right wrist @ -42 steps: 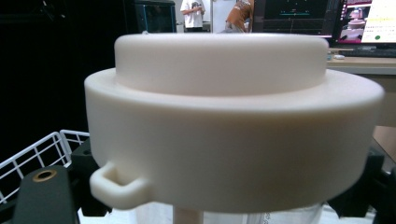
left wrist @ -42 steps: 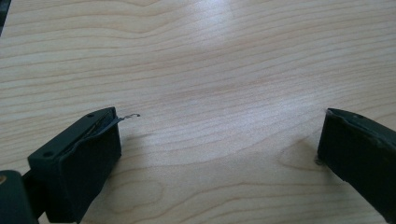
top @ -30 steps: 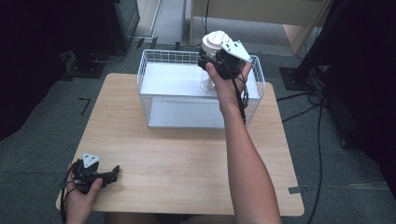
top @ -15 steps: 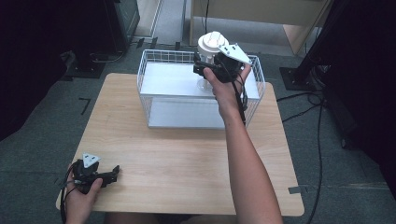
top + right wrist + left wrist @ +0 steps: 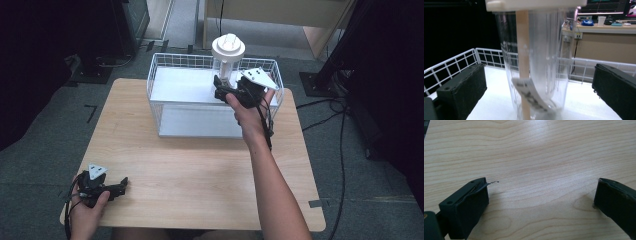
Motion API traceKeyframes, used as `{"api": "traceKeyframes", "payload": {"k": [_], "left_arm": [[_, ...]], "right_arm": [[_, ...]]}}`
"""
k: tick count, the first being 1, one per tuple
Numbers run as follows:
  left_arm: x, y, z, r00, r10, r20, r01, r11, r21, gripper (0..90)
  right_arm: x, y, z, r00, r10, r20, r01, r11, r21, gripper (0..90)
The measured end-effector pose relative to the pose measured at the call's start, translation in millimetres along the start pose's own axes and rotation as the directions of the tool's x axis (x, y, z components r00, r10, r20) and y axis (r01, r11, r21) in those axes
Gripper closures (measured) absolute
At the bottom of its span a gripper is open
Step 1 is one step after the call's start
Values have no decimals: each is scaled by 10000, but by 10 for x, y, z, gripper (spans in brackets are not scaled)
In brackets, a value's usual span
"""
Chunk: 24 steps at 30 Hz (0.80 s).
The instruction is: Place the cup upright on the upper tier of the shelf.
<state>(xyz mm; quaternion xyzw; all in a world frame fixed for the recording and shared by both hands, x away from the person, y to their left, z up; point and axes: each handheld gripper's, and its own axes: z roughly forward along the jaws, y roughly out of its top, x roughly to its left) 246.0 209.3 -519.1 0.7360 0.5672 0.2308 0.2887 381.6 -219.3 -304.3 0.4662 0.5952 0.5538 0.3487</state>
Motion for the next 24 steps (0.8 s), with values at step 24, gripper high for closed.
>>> {"api": "traceKeyframes", "payload": {"k": [24], "left_arm": [[1,1,-1,10000,13,2,-13,10000,20,0]], "right_arm": [[-239,-478,-826,9995,113,-284,-110,9999,118,0]]}}
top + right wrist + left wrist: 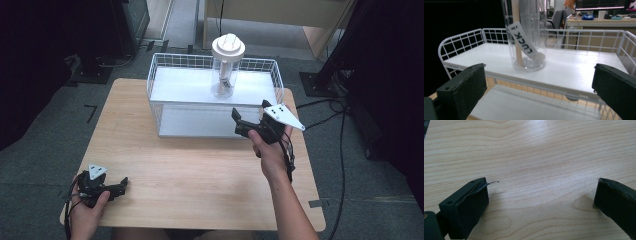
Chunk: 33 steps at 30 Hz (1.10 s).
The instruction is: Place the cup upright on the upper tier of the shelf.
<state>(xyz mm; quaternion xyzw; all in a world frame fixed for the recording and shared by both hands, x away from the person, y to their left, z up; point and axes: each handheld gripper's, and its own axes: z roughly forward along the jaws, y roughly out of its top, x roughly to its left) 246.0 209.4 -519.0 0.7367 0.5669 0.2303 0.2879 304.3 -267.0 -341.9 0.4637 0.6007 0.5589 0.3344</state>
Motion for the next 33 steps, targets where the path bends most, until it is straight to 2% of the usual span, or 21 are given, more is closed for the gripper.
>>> {"api": "traceKeyframes", "payload": {"k": [7,11,15,17,21,23,25,26,27,29,32,33], "left_arm": [[0,0,-1,10000,-7,2,7,10000,6,0],[-1,0,1,10000,-15,-3,15,10000,-15,0],[-2,-1,1,10000,-33,3,33,10000,-14,0],[-1,-1,0,10000,-13,4,13,10000,3,0],[-1,-1,0,10000,-11,3,11,10000,4,0],[-1,-1,0,10000,-13,0,13,10000,3,1],[-2,-1,0,10000,-14,5,14,10000,1,0],[-2,-1,0,10000,-14,5,14,10000,1,0],[-1,-1,0,10000,-13,4,13,10000,1,0],[-1,-1,0,10000,-13,3,13,10000,1,0],[-1,-1,-1,10000,-11,5,11,10000,8,0],[-1,0,-1,10000,-10,7,10,10000,10,0]], "right_arm": [[-129,-188,-157,9994,112,328,-119,9997,218,0],[-252,-349,-241,9967,-37,811,4,9992,403,0],[-356,-472,-300,9941,148,1078,-208,9983,544,0],[-452,-586,-367,9906,317,1328,-402,9972,623,0],[-549,-708,-455,9864,523,1560,-644,9952,734,0],[-578,-737,-478,9859,491,1602,-621,9951,770,0],[-651,-834,-553,9807,576,1871,-749,9935,863,0],[-651,-834,-553,9807,576,1871,-749,9935,863,0],[-689,-903,-595,9767,372,2116,-594,9932,997,0],[-702,-930,-610,9752,361,2183,-603,9926,1050,0],[-760,-1038,-671,9711,396,2355,-693,9904,1192,0],[-798,-1107,-721,9670,540,2491,-882,9879,1279,0]]}}
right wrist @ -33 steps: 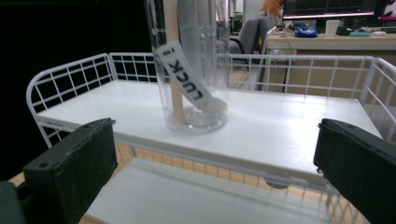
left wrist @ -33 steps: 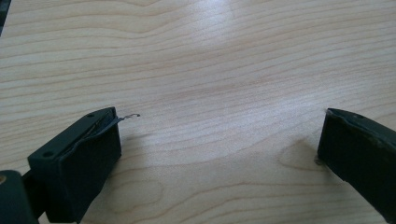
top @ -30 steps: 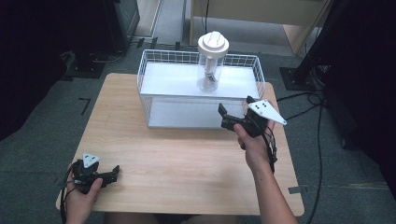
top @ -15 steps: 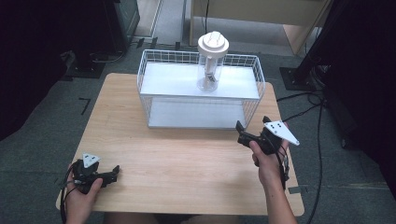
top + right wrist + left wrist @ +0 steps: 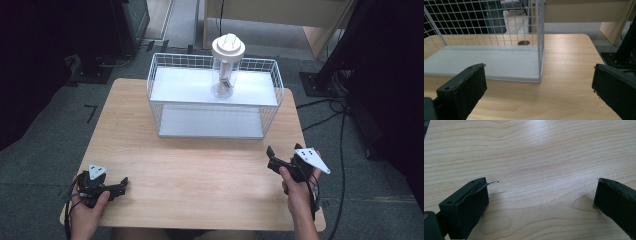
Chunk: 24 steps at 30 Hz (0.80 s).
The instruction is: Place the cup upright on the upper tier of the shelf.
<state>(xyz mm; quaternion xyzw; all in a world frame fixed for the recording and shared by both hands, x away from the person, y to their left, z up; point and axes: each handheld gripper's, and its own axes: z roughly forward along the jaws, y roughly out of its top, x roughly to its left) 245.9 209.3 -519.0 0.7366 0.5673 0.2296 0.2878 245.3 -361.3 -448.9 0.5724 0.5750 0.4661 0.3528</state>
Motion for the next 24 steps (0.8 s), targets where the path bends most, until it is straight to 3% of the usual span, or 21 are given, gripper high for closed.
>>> {"api": "traceKeyframes", "payload": {"k": [14,24], "left_arm": [[0,0,-1,10000,9,0,-9,10000,15,0],[0,0,-1,10000,0,6,0,10000,5,0]], "right_arm": [[-355,-333,-208,9960,276,848,-328,9977,599,0],[-559,-547,-310,9908,221,1338,-366,9936,1072,0]]}}
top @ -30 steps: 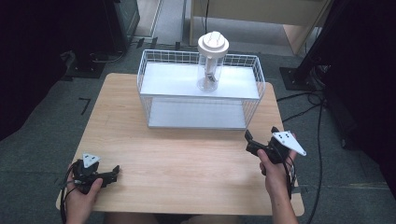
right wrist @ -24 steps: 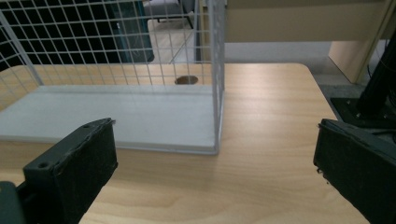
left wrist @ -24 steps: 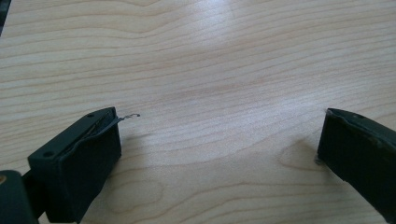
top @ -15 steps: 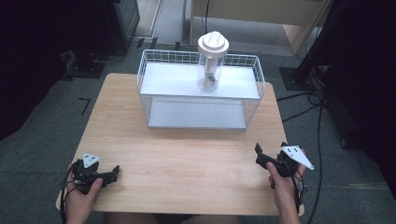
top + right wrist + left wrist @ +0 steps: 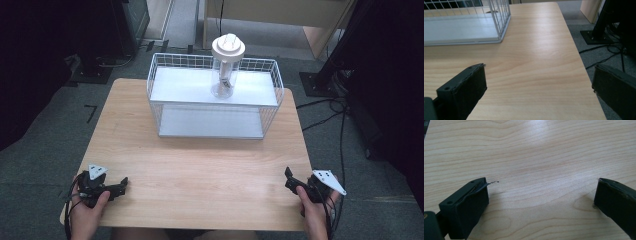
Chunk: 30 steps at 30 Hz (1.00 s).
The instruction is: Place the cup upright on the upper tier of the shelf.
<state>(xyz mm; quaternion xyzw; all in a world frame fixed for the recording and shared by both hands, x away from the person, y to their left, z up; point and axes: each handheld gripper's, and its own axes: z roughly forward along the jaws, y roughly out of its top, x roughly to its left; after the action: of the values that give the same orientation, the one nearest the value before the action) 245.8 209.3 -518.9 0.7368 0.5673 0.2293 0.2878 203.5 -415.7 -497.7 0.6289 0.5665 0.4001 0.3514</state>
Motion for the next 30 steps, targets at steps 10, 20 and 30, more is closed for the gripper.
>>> {"api": "traceKeyframes", "payload": {"k": [10,20,30], "left_arm": [[0,0,0,10000,0,-2,0,10000,1,0],[0,0,-1,10000,9,-1,-9,10000,6,1],[-1,-1,0,10000,-1,-4,1,10000,-5,0]], "right_arm": [[-148,-220,-50,9978,-426,511,393,9972,635,0],[-181,-274,-47,9934,-1069,412,975,9778,1853,2],[-161,-295,10,9885,-1365,-655,1504,9341,3238,1]]}}
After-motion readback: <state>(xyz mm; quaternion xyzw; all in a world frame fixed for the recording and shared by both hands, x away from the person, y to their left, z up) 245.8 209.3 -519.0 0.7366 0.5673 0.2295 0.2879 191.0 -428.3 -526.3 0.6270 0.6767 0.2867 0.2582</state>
